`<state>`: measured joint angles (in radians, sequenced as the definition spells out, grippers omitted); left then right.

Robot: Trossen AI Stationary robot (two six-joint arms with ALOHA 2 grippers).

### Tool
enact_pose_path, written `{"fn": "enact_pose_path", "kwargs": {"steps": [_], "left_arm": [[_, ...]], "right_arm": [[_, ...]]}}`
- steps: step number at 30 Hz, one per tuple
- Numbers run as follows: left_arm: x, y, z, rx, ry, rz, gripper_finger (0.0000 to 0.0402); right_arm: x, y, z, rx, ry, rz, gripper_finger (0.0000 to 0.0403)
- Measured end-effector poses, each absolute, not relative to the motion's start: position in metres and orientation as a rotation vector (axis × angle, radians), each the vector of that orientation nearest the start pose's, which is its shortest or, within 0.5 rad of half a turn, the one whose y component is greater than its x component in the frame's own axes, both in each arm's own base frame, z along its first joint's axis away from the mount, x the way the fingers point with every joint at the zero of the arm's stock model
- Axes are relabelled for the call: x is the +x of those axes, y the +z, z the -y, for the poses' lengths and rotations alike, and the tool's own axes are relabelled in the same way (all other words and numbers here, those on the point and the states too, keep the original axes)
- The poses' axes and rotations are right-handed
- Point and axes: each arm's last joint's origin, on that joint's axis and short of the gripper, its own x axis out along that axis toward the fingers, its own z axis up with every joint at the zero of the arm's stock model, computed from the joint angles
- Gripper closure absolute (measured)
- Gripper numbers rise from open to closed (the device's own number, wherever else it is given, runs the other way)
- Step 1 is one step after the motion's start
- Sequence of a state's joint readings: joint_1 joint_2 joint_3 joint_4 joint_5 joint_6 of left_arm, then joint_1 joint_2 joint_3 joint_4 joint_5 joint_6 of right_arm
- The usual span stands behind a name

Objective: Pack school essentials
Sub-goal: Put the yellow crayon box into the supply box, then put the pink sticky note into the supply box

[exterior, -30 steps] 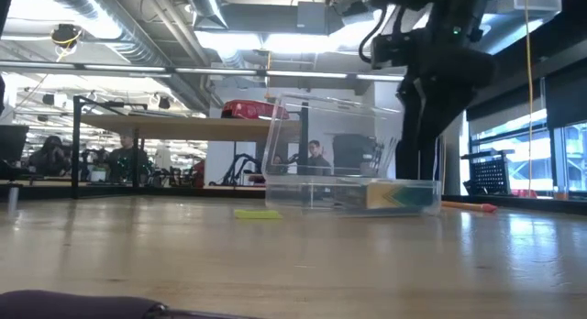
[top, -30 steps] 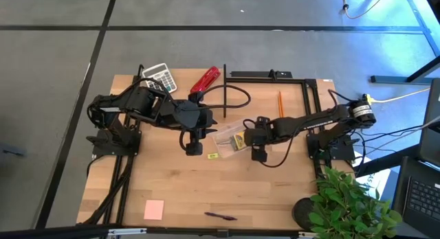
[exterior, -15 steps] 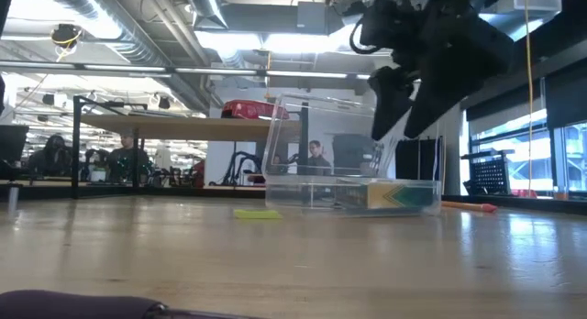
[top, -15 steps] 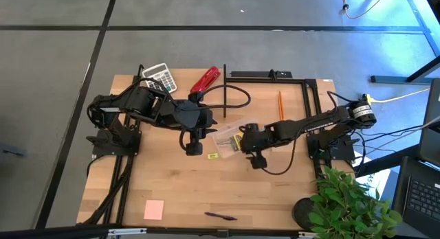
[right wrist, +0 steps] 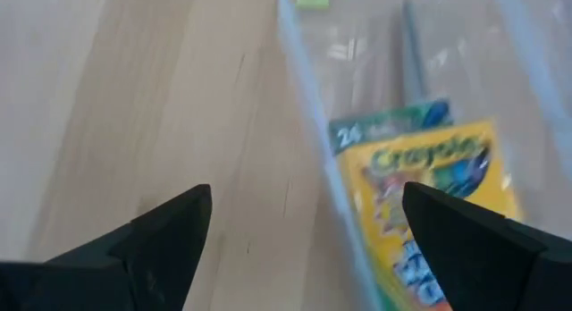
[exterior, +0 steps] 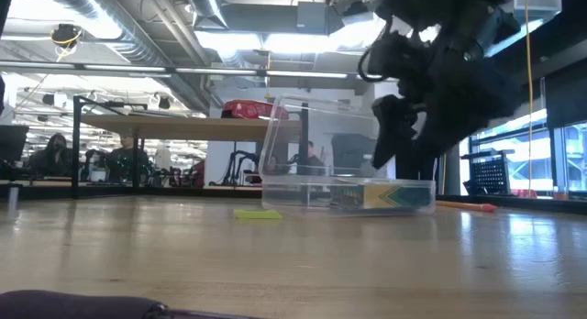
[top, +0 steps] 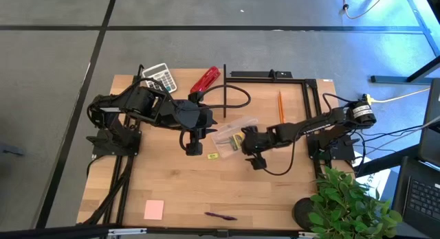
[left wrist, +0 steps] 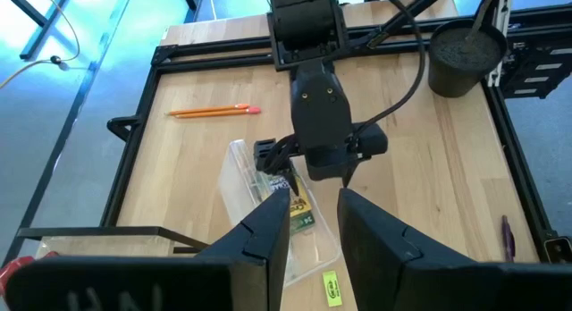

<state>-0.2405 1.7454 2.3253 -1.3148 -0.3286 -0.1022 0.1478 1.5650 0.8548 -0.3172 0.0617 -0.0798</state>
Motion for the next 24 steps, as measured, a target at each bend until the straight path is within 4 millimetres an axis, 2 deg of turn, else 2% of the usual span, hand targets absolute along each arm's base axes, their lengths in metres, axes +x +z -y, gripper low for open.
{"fn": "enact_pose_path", "kwargs": {"steps": [6,11,24], "left_arm": [[0.302,0.484,0.065,0.108,0.12,-0.699,0.0312],[0.302,0.484,0.064,0.108,0.12,-0.699,0.0312],[0.302,0.484,0.064,0.108,0.12,-0.699,0.0312]], "right_arm": [[0.284,0.161,-0.041,-0.161,0.112,-1.045,0.0033],[0.284,0.161,-0.042,-0.101,0.134,-1.037,0.0033],[0.294,0.178,-0.06,-0.034,0.234,-0.969,0.0034]]}}
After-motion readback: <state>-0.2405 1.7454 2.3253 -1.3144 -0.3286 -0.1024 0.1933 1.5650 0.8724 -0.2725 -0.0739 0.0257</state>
